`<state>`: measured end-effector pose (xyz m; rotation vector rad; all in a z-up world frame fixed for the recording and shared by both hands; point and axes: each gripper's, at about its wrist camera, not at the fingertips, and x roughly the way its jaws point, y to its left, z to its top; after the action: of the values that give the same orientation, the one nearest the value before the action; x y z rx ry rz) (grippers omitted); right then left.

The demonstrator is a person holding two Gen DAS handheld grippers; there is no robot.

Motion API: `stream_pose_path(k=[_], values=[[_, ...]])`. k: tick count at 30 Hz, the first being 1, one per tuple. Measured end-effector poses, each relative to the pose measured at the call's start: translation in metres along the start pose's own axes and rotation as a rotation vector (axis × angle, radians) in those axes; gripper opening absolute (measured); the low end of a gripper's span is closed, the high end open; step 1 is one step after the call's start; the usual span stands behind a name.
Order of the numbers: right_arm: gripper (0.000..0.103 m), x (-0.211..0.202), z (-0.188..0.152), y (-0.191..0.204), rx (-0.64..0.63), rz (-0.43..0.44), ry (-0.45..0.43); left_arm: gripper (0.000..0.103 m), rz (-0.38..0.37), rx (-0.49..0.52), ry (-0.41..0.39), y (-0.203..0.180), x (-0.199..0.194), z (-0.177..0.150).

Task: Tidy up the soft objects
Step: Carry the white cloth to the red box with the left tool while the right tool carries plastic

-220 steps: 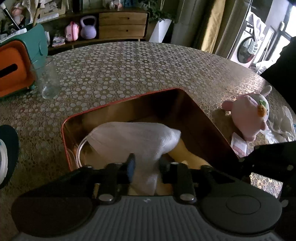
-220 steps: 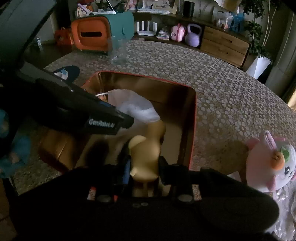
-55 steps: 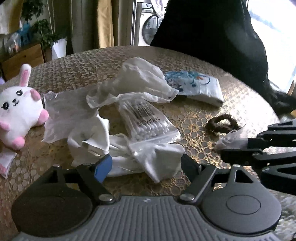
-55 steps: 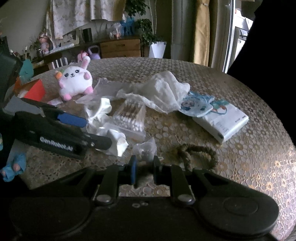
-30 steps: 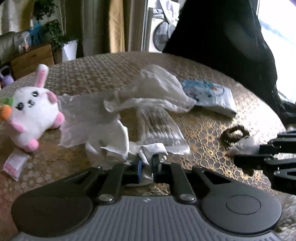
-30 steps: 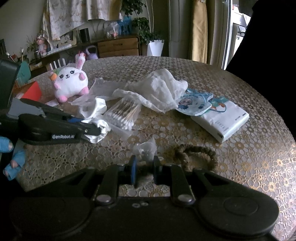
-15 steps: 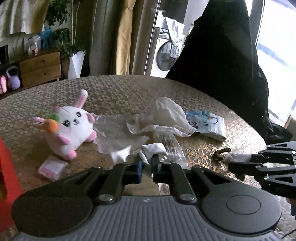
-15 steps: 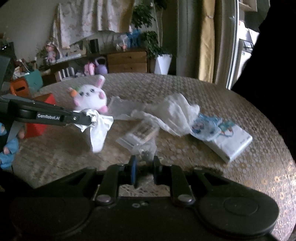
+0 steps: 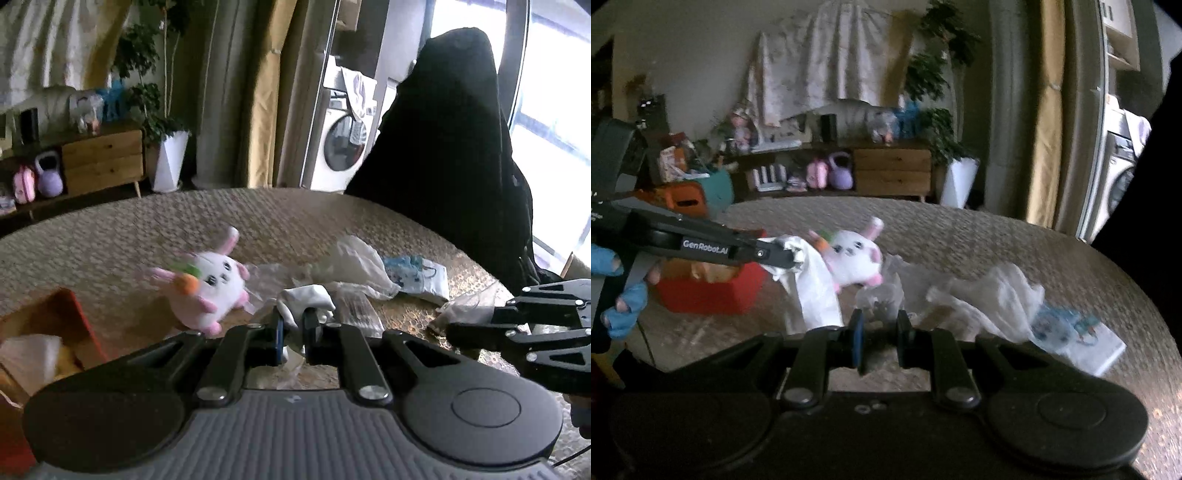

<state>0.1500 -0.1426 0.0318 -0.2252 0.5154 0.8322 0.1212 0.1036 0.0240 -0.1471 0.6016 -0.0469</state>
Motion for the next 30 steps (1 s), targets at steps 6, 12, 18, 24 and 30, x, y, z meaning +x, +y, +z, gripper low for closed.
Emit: stream_pose_path(k=[6,12,18,24,30], values=[[0.016,0.010,0.018,0.031,-0.032,0.052,0.017,0.010,0.022,0.003,-0.030,0.022,-0.029,0.008],[0.016,0.023,0.035,0.066,-0.090,0.103,0.042,0.010,0.073,0.000,-0.032,0.053,-0.049,0.010],[0.016,0.045,0.054,0.101,-0.131,0.173,0.064,0.010,0.142,-0.007,-0.035,0.090,-0.067,0.013],[0.016,0.070,0.073,0.133,-0.181,0.217,0.078,0.010,0.201,-0.036,-0.045,0.130,-0.080,0.019],[0.016,0.097,0.089,0.160,-0.236,0.239,0.087,0.010,0.244,-0.059,-0.042,0.165,-0.079,0.025]])
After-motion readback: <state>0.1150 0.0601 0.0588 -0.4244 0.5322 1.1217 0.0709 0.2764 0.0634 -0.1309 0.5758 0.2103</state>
